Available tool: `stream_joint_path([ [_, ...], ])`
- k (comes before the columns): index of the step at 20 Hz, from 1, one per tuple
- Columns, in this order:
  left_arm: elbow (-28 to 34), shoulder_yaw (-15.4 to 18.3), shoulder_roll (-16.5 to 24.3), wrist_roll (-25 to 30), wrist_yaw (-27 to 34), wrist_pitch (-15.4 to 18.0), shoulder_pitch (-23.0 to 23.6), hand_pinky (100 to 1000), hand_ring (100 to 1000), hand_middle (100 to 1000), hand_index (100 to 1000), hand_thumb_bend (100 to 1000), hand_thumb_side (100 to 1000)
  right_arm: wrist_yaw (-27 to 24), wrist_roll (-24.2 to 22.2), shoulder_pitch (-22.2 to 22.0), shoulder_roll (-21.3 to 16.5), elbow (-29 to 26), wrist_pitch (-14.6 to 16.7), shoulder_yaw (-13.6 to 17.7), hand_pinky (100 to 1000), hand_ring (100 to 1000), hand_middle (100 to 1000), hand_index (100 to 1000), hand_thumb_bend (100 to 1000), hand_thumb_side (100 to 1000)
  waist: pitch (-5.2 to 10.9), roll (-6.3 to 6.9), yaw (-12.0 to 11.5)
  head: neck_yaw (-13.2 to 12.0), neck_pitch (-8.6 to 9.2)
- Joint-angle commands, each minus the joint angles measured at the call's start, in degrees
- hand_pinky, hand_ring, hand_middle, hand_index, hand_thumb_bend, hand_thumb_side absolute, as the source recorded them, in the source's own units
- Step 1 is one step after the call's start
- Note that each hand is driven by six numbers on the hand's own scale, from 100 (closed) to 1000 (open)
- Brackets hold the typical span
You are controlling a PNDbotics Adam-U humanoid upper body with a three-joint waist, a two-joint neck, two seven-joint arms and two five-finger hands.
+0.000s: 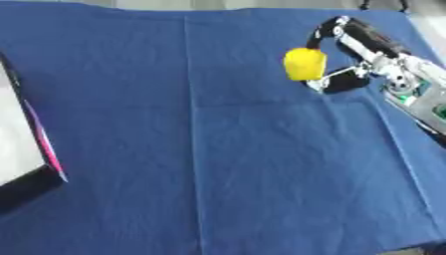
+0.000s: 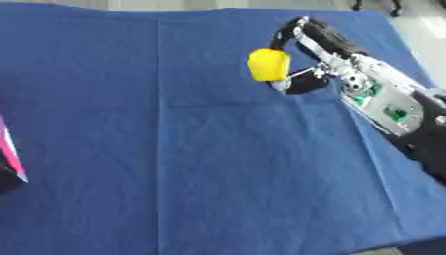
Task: Pick up the objects with one hand, pass them to the other hand, and then place them into the box on the other side of the table.
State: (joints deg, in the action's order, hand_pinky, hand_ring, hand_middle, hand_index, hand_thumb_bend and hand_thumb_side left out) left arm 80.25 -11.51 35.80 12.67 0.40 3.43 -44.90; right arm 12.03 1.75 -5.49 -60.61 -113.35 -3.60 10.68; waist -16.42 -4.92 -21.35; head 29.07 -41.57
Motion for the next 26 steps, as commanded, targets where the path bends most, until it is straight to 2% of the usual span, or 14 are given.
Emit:
stream_joint_path([
  [1, 0.21, 0.45, 1.83, -0.15, 0.56, 0.22, -0.35, 1000, 788, 701, 726, 100, 603, -3.28, 0.44, 0.96, -2.92, -1.22, 0.92, 0.09, 820, 687, 477, 556, 301, 100, 2.53, 1.24, 0.29, -0.71, -0.67],
  [6, 0.15, 0.89, 1.48, -0.59, 1.67, -0.04, 0.13, 1000, 786, 701, 729, 100, 600, -9.35, -0.41, 2.7, -1.74, -1.24, 1.69, -1.6, 783, 648, 475, 564, 225, 100, 4.28, 1.71, 0.86, -1.78, -1.34],
  [12, 0.66, 1.22, 0.94, -0.85, 3.23, -0.4, 0.19, 1000, 785, 704, 734, 100, 598, -18.21, -1.23, 6.31, 2.37, -1.24, 1.69, -4.43, 739, 596, 470, 572, 101, 100, 5.76, 2.19, 1.42, -2.6, -1.97],
  [15, 0.79, 1.34, 0.8, -1.0, 3.68, -0.58, 0.32, 1000, 783, 705, 736, 100, 599, -21.08, -2.16, 8.06, 4.42, -1.24, 1.27, -6.06, 731, 580, 469, 574, 100, 100, 6.12, 2.38, 1.6, -2.88, -2.07],
  [26, 1.55, 1.78, 0.17, -1.82, 5.5, -0.95, -0.53, 1000, 781, 708, 736, 100, 593, -26.27, -2.54, 14.5, 10.23, -1.24, -2.36, -12.18, 706, 548, 464, 578, 100, 100, 6.44, 3.1, 1.3, -5.0, -2.54],
])
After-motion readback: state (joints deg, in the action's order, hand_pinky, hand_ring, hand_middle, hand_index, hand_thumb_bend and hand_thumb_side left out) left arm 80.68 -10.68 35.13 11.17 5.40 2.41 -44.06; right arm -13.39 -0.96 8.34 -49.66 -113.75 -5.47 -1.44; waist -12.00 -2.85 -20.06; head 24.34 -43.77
